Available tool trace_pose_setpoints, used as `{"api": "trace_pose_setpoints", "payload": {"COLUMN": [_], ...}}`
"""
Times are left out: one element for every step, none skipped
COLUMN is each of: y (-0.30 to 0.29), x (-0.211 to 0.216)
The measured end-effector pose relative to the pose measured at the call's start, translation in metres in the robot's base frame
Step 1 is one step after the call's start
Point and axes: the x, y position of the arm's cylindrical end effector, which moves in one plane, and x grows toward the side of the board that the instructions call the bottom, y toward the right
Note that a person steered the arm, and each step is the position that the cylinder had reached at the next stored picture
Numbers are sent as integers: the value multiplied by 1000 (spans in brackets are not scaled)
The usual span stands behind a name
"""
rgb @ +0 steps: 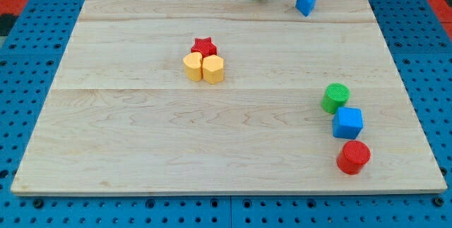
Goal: Move the blue triangle towards the left side of the board
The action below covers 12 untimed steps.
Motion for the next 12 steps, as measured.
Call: {"api": "trace_pose_setpoints", "payload": {"y": [-45,-80,-110,-69,-23,7,37,65,92,127,145,143], "x": [25,58,82,35,3,1,1,-1,-1,-1,7,14]}}
